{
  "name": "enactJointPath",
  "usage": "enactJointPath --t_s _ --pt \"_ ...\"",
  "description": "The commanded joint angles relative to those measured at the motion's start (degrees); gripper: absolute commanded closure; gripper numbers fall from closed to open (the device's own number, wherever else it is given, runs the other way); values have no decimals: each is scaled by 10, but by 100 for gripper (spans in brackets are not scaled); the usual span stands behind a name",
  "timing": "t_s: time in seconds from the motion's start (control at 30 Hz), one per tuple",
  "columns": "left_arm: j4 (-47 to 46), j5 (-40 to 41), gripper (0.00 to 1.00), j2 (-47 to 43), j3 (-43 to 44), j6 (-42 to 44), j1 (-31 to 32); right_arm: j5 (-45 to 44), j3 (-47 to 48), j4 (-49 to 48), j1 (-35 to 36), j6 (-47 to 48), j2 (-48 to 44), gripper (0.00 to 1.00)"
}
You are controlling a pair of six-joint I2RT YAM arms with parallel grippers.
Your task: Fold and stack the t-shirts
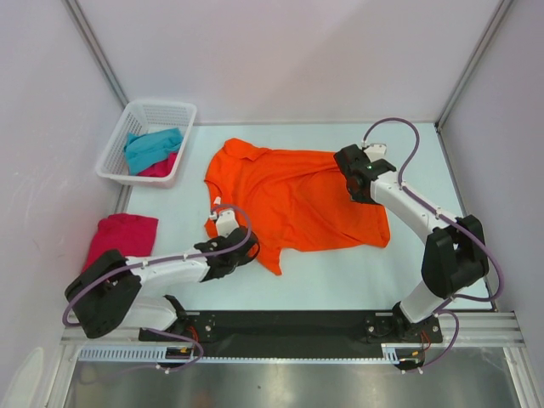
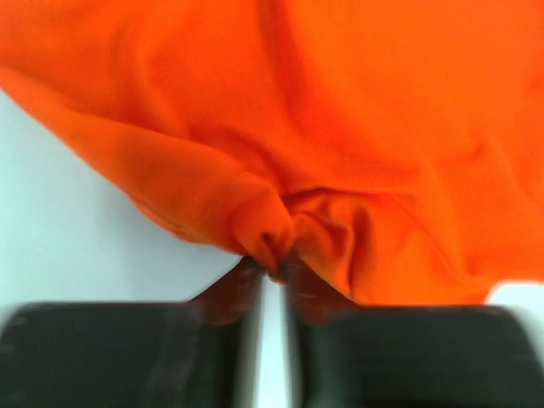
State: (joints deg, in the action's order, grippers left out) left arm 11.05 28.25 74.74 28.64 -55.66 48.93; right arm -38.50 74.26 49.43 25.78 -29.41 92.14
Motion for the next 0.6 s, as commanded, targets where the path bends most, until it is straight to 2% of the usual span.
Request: enactJointPath --t_s 0.0,0.2,0.3,0.4,0.57 --pt "35 -57 98 10 -23 -15 2 -17 12 2 4 -5 -15 44" --pt "81 -54 100 -25 1 -9 3 -15 10 -1 8 0 -12 45" --pt "135 -50 100 -80 25 -6 3 -12 5 -8 8 2 -11 45" --pt "234 -40 100 -155 65 -2 3 -4 -2 -20 8 1 -7 45" --pt "342 -16 100 -249 152 1 3 9 -10 -35 14 -2 2 45"
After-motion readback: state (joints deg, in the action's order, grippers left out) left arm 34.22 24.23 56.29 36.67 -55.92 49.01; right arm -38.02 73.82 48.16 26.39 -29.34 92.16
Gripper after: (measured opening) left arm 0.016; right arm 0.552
